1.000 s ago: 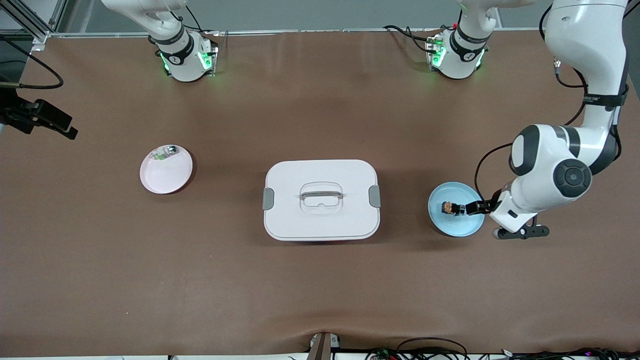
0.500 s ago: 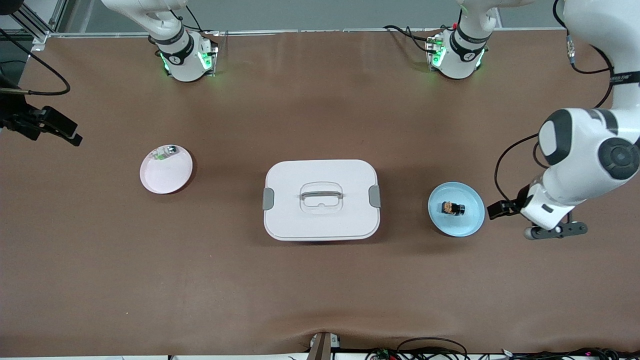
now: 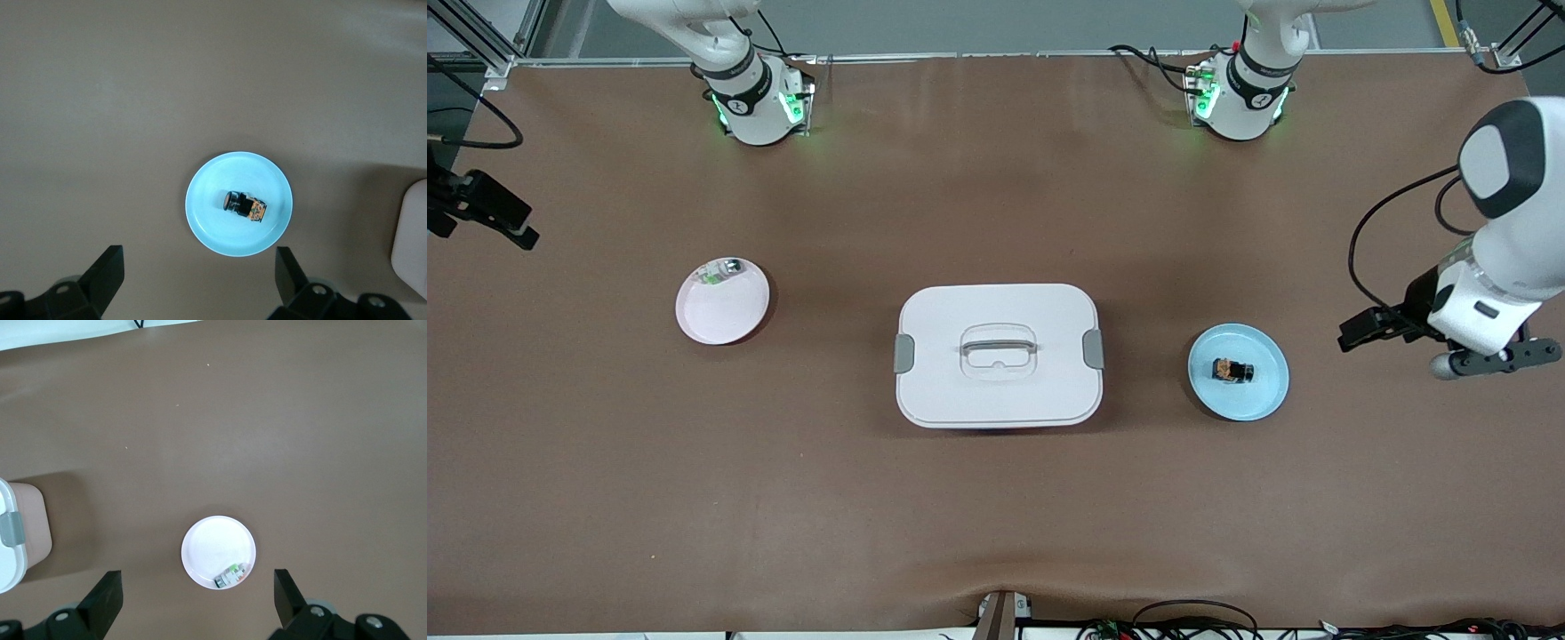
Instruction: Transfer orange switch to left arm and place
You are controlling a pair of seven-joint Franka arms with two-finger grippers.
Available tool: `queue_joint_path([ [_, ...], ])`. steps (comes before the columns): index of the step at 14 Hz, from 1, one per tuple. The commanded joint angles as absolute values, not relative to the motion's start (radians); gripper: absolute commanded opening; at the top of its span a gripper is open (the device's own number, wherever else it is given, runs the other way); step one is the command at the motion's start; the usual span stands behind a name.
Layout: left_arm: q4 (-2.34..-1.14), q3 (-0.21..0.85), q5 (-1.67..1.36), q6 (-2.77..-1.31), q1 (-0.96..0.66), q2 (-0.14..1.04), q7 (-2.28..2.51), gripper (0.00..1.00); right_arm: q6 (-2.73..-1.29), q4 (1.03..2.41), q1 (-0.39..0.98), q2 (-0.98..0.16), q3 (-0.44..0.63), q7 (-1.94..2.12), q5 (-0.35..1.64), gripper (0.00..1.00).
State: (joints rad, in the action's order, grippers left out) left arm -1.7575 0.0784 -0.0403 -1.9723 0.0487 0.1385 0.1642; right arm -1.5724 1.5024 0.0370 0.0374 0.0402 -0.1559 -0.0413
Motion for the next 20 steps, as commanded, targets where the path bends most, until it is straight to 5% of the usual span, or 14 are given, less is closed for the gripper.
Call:
queue_joint_path([
  [1,-1.781,0.092,-0.054,-1.924,0.061,0.063,0.161,1.00,-1.523,1.471,0.020,0.043,0.029,-0.132,-0.054,1.00],
  [8,-1.772,0.074,-0.049,-1.842,0.012,-0.046,0.153,1.00,-1.453,1.471,0.023,0.046,0.028,-0.152,-0.022,1.00],
  [11,-1.761,-0.027,-0.041,-1.795,-0.083,-0.081,0.152,1.00,-1.440,1.476,0.025,0.051,0.028,-0.161,0.011,1.00],
  [20,-1.640,-0.028,-0.038,-1.646,-0.064,-0.098,0.131,1.00,-1.437,1.486,0.028,0.048,0.025,-0.158,0.009,1.00],
])
